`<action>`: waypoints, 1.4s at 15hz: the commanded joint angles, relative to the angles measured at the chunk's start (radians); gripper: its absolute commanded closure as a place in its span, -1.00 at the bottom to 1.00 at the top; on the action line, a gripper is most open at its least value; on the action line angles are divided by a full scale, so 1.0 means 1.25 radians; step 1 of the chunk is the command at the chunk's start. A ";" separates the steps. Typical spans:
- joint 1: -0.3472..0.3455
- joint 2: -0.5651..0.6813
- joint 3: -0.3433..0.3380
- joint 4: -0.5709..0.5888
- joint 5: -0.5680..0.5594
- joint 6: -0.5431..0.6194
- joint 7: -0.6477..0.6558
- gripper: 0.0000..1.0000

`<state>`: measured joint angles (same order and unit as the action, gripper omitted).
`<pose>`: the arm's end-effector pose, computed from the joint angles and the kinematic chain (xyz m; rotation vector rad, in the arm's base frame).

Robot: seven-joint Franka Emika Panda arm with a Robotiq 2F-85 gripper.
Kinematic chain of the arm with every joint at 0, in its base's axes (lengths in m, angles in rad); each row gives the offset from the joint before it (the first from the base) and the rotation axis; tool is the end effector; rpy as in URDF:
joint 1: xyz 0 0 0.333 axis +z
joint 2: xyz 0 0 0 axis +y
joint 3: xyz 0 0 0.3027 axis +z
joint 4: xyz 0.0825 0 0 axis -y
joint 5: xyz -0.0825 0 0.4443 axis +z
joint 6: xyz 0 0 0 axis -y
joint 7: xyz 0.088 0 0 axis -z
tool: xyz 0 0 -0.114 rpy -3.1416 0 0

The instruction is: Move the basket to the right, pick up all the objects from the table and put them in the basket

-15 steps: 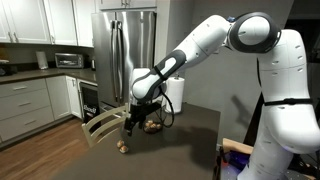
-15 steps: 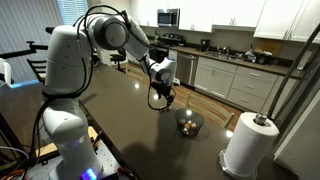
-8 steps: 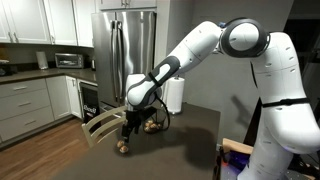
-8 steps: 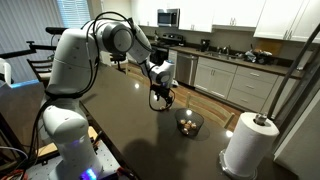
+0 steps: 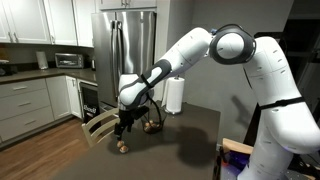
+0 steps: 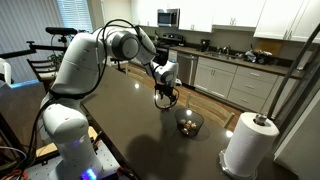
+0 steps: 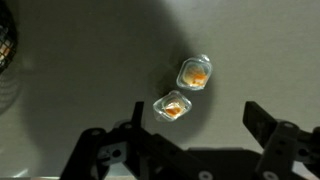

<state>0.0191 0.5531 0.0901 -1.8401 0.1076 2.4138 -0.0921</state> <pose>0.6787 0.0742 0.1671 -3.0173 -0.1627 -0.0307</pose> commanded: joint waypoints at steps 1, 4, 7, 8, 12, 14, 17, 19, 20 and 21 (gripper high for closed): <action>-0.010 0.051 -0.001 0.075 -0.008 -0.038 -0.026 -1.00; -0.017 0.080 -0.002 0.110 -0.005 -0.051 -0.030 -1.00; -0.020 0.103 -0.003 0.132 -0.005 -0.057 -0.032 -1.00; -0.022 0.110 -0.002 0.140 -0.003 -0.062 -0.034 -1.00; -0.029 0.135 0.006 0.162 0.003 -0.093 -0.052 -1.00; -0.025 0.144 0.006 0.166 0.001 -0.096 -0.052 -1.00; -0.019 0.157 0.009 0.169 -0.002 -0.096 -0.051 -1.00; -0.015 0.167 0.012 0.173 -0.004 -0.094 -0.048 -1.00; -0.013 0.172 0.013 0.176 -0.005 -0.095 -0.047 -1.00; -0.011 0.178 0.014 0.178 -0.006 -0.093 -0.045 -1.00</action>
<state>0.0058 0.7445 0.0993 -1.6589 0.1077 2.3257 -0.1274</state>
